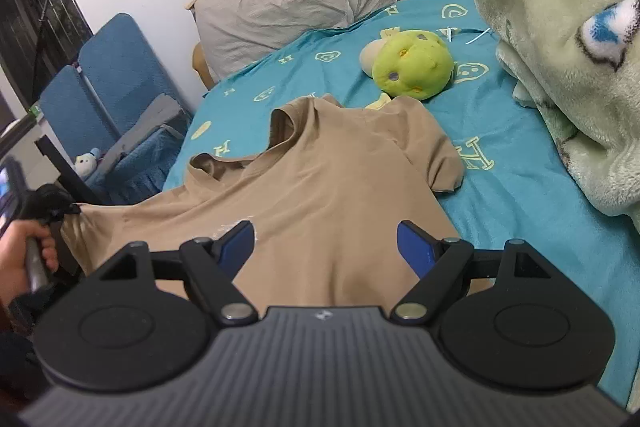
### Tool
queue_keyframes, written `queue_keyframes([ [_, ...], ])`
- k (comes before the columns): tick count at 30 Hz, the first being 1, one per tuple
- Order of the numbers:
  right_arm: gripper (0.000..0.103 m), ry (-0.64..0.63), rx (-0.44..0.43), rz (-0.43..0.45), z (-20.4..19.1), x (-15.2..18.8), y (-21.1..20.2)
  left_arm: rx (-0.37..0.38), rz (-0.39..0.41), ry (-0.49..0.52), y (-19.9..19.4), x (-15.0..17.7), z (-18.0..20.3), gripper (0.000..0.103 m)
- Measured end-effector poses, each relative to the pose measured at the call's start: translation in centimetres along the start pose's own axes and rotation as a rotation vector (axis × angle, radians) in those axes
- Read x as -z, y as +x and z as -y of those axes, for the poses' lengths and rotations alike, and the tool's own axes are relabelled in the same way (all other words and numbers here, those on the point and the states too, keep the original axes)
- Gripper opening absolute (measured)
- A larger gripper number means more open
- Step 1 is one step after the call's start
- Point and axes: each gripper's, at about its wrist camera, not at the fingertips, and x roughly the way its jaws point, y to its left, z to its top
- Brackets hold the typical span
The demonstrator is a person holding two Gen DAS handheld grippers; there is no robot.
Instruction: Fold clothes
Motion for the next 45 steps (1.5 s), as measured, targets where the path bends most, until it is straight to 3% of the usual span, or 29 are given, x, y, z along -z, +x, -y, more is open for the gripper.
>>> queue_keyframes([
  [5, 0.081, -0.047, 0.029, 0.011, -0.2, 0.1, 1.0, 0.040, -0.057, 0.013, 3.2, 2.7, 1.4, 0.010],
  [8, 0.081, -0.079, 0.026, 0.019, -0.5, 0.2, 1.5, 0.101, -0.073, 0.016, 3.1, 4.4, 1.1, 0.026],
  [10, 0.081, -0.092, 0.022, 0.022, -0.8, 0.3, 1.8, 0.135, -0.073, 0.045, 1.6, 5.5, 1.2, 0.051],
  [14, 0.081, -0.105, 0.011, 0.025, -1.1, 0.3, 1.7, 0.219, -0.059, 0.090, -3.7, 7.1, 1.0, 0.069],
  [16, 0.081, -0.118, 0.011, 0.040, -1.3, 0.3, 1.2, 0.250, -0.037, 0.107, -7.3, 7.8, 0.6, 0.086],
  [22, 0.081, -0.158, 0.005, 0.083, -2.0, 0.3, -0.8, 0.369, 0.001, 0.114, -18.6, 10.9, -0.9, 0.100],
  [24, 0.081, -0.173, 0.007, 0.097, -2.3, 0.4, -1.7, 0.398, -0.005, 0.117, -21.8, 12.7, -1.5, 0.101],
  [28, 0.081, -0.172, 0.015, 0.113, -2.4, 0.4, -3.6, 0.398, -0.166, 0.138, -24.9, 17.5, -3.1, 0.099],
  [32, 0.081, -0.142, 0.027, 0.123, -1.8, 0.3, -5.4, 0.341, -0.306, 0.170, -25.8, 21.4, -5.3, 0.092],
  [35, 0.081, -0.090, 0.024, 0.119, -1.1, 0.2, -6.7, 0.334, -0.387, 0.130, -26.3, 23.4, -7.7, 0.090],
  [39, 0.081, -0.069, 0.030, 0.132, -0.8, 0.1, -8.0, 0.355, -0.453, 0.083, -27.0, 25.0, -9.4, 0.084],
  [45, 0.081, -0.042, 0.058, 0.134, 0.2, 0.0, -8.7, 0.315, -0.505, 0.156, -26.0, 27.2, -8.5, 0.072],
])
